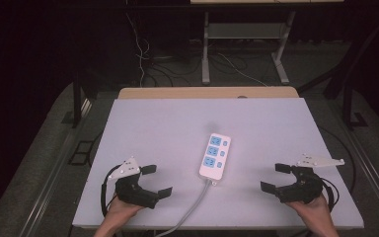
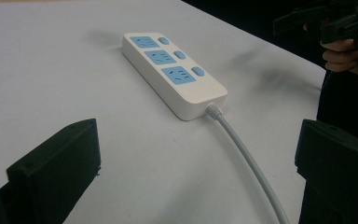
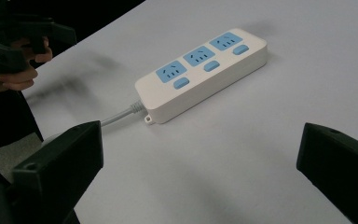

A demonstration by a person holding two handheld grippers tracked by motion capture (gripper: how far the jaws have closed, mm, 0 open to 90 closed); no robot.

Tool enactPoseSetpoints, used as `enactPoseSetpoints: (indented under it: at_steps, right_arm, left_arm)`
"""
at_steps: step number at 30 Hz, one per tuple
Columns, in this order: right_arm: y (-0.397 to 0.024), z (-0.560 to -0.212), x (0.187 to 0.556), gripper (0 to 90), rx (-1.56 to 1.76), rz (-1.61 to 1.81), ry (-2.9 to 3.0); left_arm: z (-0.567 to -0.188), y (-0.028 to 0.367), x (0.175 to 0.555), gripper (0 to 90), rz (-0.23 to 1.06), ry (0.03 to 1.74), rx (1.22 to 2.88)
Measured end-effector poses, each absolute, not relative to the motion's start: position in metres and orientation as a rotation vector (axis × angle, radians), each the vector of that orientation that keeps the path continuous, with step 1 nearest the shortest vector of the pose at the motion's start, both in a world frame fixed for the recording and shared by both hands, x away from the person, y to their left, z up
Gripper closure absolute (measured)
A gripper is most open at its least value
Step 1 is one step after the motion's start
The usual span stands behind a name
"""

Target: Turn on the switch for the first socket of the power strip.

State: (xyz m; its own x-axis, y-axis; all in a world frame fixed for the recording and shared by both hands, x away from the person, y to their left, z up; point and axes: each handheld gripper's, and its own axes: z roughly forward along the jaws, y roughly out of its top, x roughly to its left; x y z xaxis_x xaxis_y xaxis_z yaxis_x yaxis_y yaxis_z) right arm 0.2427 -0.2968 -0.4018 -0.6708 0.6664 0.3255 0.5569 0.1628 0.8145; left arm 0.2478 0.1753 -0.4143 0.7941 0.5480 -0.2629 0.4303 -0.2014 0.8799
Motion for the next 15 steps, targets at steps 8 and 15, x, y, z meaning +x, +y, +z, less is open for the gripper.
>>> enactPoseSetpoints:
  at_steps: [8,15]
  right_arm:
    - [-0.2959,-0.4032,0.2433,0.1,1.219,1.534,2.329]
    - [-0.2956,-0.4036,0.2437,0.1,1.219,1.517,2.345]
  left_arm:
    - [-0.4149,0.1756,0.2481,0.0,0.122,0.748,1.839]
    - [-0.4154,0.176,0.2484,0.0,0.104,0.745,1.836]
